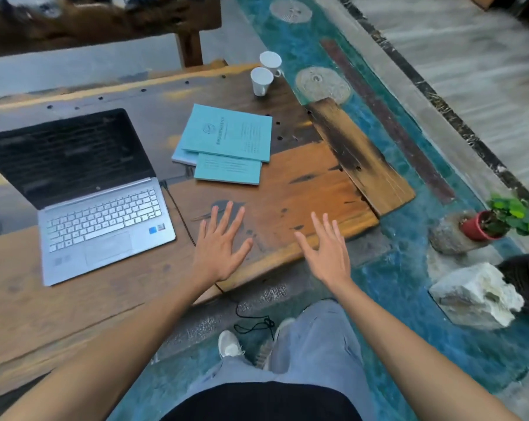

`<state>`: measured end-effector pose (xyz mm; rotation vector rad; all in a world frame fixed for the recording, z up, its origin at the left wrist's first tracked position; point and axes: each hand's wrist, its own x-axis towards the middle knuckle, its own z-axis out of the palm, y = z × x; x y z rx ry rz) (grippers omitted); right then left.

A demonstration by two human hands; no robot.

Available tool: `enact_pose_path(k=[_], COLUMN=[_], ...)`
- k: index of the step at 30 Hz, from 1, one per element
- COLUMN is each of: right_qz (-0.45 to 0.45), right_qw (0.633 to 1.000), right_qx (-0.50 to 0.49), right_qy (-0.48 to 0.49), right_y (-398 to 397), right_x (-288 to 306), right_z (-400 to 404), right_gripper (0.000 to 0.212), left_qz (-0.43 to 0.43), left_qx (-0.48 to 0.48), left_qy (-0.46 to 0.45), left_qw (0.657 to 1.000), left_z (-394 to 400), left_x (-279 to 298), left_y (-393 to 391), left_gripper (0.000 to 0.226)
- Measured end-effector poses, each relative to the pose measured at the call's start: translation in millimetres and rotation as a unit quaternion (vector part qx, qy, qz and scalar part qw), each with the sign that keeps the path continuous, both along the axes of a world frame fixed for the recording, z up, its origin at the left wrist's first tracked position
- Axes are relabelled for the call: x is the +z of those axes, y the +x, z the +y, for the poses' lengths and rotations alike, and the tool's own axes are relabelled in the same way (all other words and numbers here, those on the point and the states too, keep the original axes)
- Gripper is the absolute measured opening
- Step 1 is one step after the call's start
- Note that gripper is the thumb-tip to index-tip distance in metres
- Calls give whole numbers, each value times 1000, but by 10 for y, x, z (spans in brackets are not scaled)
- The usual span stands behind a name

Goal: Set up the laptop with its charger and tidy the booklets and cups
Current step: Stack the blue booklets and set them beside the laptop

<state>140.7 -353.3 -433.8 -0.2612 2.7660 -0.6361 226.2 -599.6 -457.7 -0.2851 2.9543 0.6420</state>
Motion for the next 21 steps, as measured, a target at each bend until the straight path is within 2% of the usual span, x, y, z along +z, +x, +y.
enact_pose_path(k=[10,15,17,21], right_qz=[-36,-81,-100,-143], right_qw=[997,990,987,984], right_qx=[42,77,83,61], right_qy=[-52,-83,-89,-90], right_y=[-944,-1840,-2234,-2922], right_x=[-173,-429,-521,-666], right_z=[-504,-836,-962,-1171], right_gripper=[74,73,72,75], left_qz=[3,0,-15,-39], left_qx=[67,115,150,191], left_qy=[26,36,66,100], left_qw=[997,993,986,976], left_z=[-419,-565,-587,-579], left_x=[18,-47,-72,-179], left_y=[-697,-1299,-1539,-2006], left_gripper=[74,74,77,75])
